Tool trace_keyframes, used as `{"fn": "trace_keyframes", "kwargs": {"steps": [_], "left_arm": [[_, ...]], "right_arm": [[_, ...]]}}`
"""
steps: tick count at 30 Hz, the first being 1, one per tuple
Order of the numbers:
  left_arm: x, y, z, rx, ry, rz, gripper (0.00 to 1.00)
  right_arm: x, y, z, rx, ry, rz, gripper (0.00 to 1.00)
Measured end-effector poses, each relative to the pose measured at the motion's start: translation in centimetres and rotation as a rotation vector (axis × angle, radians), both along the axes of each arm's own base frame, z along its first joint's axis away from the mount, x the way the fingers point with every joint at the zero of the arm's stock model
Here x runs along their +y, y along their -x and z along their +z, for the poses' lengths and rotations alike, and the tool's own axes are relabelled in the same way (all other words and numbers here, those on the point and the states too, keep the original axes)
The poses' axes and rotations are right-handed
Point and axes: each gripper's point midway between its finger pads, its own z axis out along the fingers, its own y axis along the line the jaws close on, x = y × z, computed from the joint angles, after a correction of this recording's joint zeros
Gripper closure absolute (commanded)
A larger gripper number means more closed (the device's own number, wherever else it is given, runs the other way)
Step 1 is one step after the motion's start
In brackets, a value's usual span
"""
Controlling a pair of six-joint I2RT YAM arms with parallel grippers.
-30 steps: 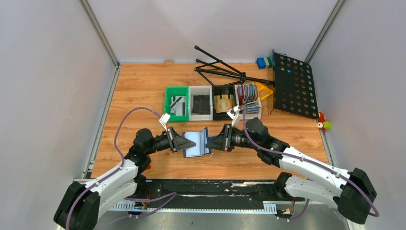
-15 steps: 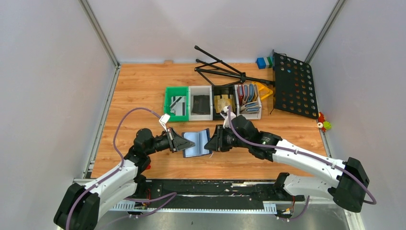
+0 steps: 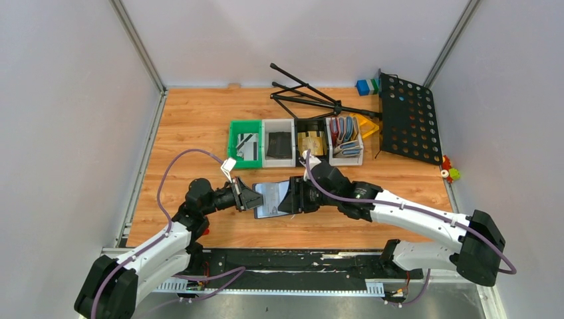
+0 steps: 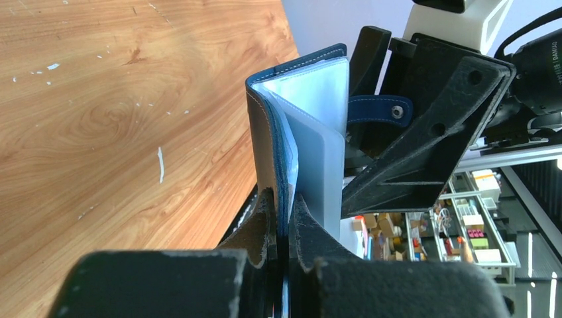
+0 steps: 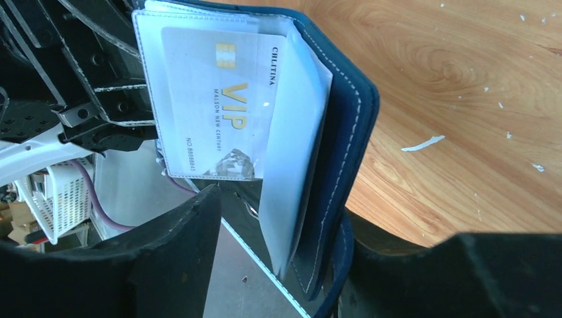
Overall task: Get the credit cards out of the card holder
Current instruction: Remove the credit card from the card holder.
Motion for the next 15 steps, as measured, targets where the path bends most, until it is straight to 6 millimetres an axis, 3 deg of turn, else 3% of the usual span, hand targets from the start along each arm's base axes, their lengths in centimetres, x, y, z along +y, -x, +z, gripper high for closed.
{"fn": "trace_keyframes", "kwargs": {"steps": [2,4,9,12,15], "left_arm": [[0.0,0.0,0.0,-0.002,-0.001,0.000,1.00],[0.0,0.0,0.0,-0.003,-0.001,0.000,1.00],[0.0,0.1,0.2,-0.004,0.003,-0.004,0.98],[0.0,0.1,0.4,-0.006,0.011,-0.006,0.88],[0.0,0.2,0.5,-0.005,0.014,-0.005,0.74]], "right_arm": [[0.0,-0.1,0.2,-0.007,-0.004,-0.008,0.39],[-0.3,-0.2,0.5,-0.015,-0.003,-0.017,0.42],[-0.7,-0.4,1.6,-0.046,-0.028,-0.036,0.71],[-0.9,-0.6,1.3,-0.041,-0.012,-0.049,0.89],[-1.2,-0.7,1.0,-0.033,0.003,-0.066,0.95]]}}
